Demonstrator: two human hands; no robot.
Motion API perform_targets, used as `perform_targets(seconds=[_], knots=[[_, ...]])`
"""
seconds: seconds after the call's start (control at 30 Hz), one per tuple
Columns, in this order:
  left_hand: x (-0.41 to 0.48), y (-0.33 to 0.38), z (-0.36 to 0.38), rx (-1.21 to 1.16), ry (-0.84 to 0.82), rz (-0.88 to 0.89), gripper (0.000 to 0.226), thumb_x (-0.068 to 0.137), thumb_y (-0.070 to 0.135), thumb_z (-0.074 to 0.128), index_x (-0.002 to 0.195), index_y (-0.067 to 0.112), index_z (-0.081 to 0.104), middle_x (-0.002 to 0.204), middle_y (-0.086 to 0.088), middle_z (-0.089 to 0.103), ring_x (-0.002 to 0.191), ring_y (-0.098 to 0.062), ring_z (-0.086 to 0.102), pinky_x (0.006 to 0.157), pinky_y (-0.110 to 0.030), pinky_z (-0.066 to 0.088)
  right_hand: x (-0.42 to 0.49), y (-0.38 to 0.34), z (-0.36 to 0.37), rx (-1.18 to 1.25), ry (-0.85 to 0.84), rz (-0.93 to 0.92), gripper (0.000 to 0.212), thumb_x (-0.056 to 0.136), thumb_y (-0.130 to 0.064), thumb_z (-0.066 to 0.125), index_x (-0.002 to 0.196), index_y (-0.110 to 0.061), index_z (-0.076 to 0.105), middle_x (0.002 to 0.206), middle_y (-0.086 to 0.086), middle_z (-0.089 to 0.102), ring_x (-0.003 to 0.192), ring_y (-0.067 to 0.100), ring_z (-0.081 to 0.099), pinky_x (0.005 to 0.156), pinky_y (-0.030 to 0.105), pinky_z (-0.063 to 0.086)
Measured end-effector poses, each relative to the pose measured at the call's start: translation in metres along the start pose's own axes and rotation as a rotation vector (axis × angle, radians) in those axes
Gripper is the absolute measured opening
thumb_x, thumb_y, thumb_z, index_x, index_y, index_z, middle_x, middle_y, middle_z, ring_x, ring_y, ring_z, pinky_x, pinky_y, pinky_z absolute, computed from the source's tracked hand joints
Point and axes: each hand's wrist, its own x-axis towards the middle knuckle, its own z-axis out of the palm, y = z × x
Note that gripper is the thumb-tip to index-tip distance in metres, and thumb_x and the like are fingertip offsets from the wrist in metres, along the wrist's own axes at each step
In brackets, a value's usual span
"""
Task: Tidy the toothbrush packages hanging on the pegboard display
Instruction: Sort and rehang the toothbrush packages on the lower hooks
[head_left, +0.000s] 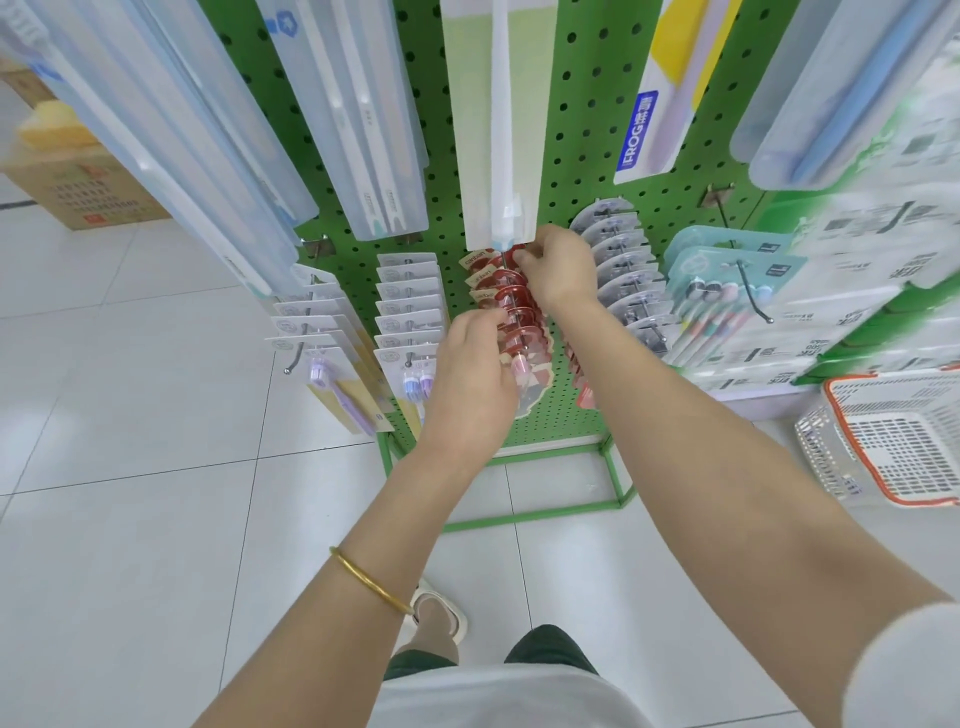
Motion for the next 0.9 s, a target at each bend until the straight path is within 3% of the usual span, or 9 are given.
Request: perform_targets(seconds=[0.13,0.23,0.4,0.53,0.83,0.9], knots=[[0.004,-0.002,-0.003,0.008,-0.008,0.011,0.057,0.087,-0.009,0.036,0.142,0.008,0.037,0.143,-0.007,0.036,0.134,-0.017,0.032,0.11,-0.02,0.021,0.013,0.001,0.008,-0.011,-0.005,0.024,0.017,0.091,-0.019,0.059,0.105,-0.011,0.066,0.11,0.013,0.066,0.101,0.032,0.059,0.083,0.038,0.049],[0.004,-0.002,-0.003,0.02,-0.027,0.024,0.057,0.088,-0.008,0.037,0.142,0.009,0.036,0.144,-0.007,0.035,0.135,-0.017,0.03,0.112,-0.022,0.021,0.012,0.005,0.011,0.01,0.018,0.011,0.01,0.089,-0.019,0.062,0.094,-0.011,0.066,0.103,0.013,0.065,0.093,0.032,0.06,0.072,0.032,0.043],[0.003,-0.003,0.0,0.028,-0.026,0.053,0.055,0.088,-0.008,0.04,0.141,0.006,0.037,0.143,-0.009,0.037,0.134,-0.02,0.03,0.112,-0.024,0.021,-0.004,0.011,0.007,0.016,0.128,-0.02,0.014,0.092,-0.018,0.06,0.096,-0.007,0.066,0.104,0.006,0.055,0.081,0.016,0.047,0.07,0.027,0.037],[-0.002,-0.001,0.005,0.067,0.018,0.083,0.056,0.086,-0.008,0.04,0.14,0.006,0.039,0.142,-0.009,0.038,0.132,-0.022,0.03,0.109,-0.022,0.02,-0.022,0.012,0.0,-0.004,0.175,-0.017,0.015,0.092,-0.02,0.06,0.096,-0.007,0.066,0.111,0.006,0.056,0.081,0.018,0.053,0.07,0.029,0.042],[-0.023,0.006,0.014,0.024,0.159,0.168,0.053,0.083,-0.01,0.043,0.134,0.002,0.047,0.138,-0.011,0.045,0.13,-0.024,0.034,0.11,-0.022,0.02,-0.076,0.017,-0.03,0.04,0.313,0.023,0.012,0.089,-0.021,0.061,0.086,-0.011,0.066,0.095,-0.001,0.052,0.072,0.011,0.047,0.061,0.027,0.033],[-0.028,0.008,0.018,0.007,0.2,0.182,0.052,0.081,-0.009,0.042,0.131,0.002,0.05,0.135,-0.012,0.048,0.128,-0.026,0.036,0.111,-0.028,0.024,-0.09,0.016,-0.037,0.077,0.359,0.016,0.011,0.089,-0.021,0.061,0.083,-0.012,0.065,0.093,-0.001,0.053,0.073,0.009,0.047,0.062,0.026,0.033]])
